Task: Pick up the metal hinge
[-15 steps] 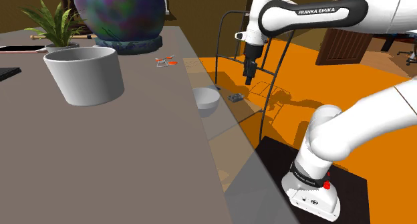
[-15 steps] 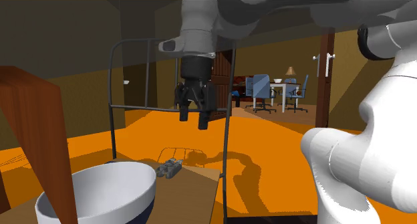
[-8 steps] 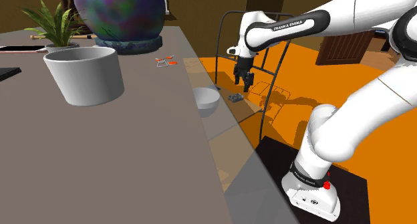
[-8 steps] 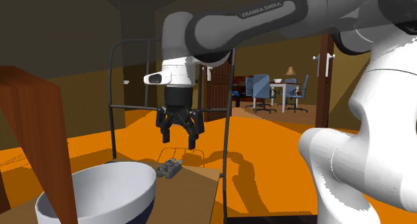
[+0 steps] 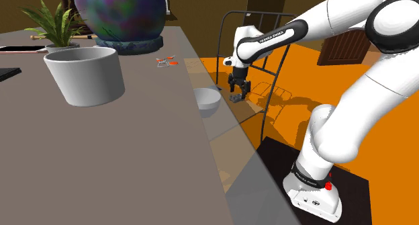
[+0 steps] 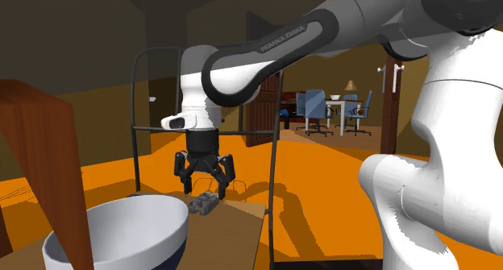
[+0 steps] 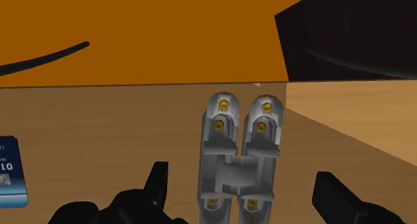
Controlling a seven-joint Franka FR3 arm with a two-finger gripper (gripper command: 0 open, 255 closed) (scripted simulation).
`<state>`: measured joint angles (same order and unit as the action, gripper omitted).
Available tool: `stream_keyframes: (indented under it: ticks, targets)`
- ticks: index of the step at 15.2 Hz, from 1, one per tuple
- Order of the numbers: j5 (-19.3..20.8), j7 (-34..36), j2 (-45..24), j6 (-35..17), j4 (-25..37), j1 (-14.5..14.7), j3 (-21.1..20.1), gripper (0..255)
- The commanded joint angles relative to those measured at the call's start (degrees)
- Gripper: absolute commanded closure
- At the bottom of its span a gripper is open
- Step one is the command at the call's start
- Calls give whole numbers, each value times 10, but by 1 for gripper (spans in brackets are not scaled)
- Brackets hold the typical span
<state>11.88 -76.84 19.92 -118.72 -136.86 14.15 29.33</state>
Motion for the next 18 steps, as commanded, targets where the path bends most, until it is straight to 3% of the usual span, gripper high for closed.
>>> stream_keyframes:
  ticks: [1,4,5,14,18]
  targets:
    - [0,-3,-7,-17,-10,0,4,0]
    - [-1,-4,-13,-31,-18,1,6,0]
    - [-1,-4,-13,-31,-18,1,6,255]
    - [-1,-4,-13,-31,-18,1,7,255]
    - [0,-1,1,3,2,0,0,255]
